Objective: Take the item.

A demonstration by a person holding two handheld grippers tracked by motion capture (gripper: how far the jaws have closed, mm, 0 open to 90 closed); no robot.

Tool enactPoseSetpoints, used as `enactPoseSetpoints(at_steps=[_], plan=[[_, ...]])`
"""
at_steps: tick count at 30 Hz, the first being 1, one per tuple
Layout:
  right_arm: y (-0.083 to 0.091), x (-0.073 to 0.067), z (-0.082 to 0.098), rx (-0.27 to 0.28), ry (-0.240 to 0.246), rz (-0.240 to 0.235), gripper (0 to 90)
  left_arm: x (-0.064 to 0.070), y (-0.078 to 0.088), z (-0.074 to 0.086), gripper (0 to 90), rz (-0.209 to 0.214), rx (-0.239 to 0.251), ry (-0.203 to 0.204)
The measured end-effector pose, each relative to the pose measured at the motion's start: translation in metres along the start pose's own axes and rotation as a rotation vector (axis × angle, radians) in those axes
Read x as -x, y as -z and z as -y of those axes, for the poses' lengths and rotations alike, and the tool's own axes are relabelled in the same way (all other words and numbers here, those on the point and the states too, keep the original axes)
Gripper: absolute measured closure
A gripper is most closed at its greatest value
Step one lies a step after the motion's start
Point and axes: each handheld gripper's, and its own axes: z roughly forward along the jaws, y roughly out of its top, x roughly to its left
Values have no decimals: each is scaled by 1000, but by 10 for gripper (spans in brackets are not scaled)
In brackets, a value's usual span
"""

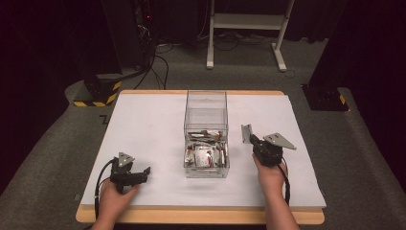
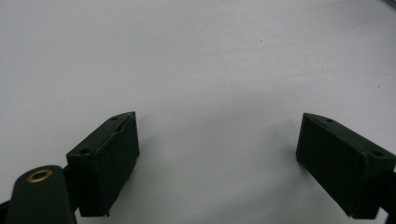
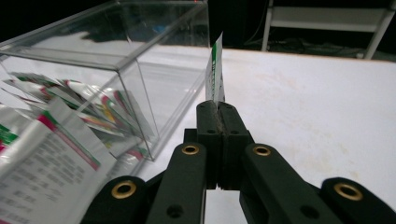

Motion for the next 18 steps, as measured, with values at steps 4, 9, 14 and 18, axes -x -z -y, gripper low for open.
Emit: enactPoseSetpoints(at_steps=[4,9,14,18], plan=[[-5,3,5,-26,-5,15,899,0,0,0,134,0,0,0],[-12,9,10,-54,-7,29,899,0,0,0,134,0,0,1],[-14,11,12,-68,3,47,898,0,0,0,135,0,0,0],[-15,12,12,-74,9,59,897,0,0,0,134,0,0,0]])
